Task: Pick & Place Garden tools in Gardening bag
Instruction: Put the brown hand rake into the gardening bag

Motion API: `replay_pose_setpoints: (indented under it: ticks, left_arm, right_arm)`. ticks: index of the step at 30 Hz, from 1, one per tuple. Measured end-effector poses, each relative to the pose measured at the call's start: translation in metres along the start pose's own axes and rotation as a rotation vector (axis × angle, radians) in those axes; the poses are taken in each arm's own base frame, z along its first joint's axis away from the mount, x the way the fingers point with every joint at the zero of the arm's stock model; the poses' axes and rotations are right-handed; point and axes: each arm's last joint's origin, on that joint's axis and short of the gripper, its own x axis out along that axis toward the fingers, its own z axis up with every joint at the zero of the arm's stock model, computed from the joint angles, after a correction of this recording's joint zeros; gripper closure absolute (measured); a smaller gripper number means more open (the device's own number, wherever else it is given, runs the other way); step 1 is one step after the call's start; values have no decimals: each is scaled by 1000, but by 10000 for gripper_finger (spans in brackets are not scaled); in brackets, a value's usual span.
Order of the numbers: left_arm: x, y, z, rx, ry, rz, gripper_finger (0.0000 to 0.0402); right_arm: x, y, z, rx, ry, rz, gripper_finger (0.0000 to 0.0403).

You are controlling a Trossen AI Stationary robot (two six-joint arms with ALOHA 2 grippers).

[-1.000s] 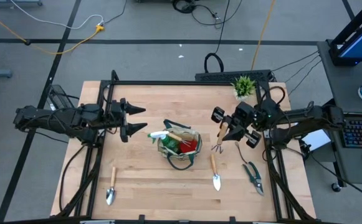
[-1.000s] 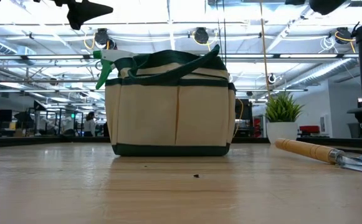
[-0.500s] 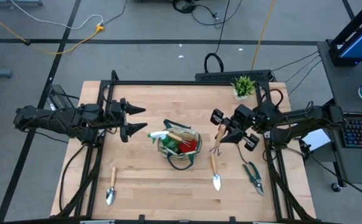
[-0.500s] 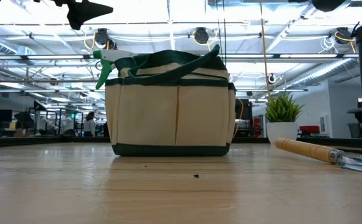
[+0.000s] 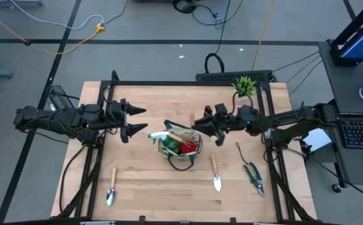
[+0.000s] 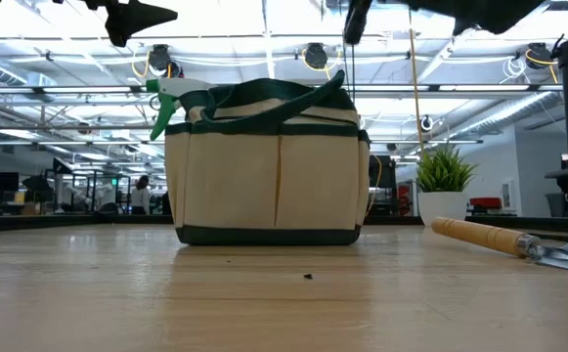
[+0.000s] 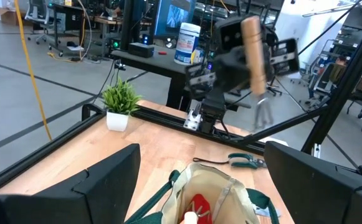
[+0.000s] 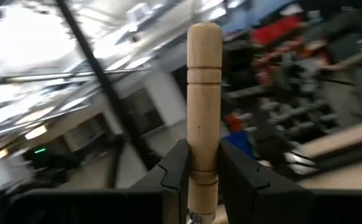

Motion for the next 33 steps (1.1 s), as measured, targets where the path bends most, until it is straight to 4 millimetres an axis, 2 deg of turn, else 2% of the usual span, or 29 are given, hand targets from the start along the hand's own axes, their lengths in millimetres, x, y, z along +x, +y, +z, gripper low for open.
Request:
replay_pose_setpoints:
  ticks: [12,22,33]
  left_arm:
    - [0,0,0,0,0,0,52]
    - [0,0,0,5,0,2,52]
    - [0,0,0,3,1,2,52]
  right_arm:
    - [16,-30,-28,-29,0,-313,350]
    - [59,-30,-44,-137,184,-306,350]
    - [59,-40,-69,-112,344,-331,350]
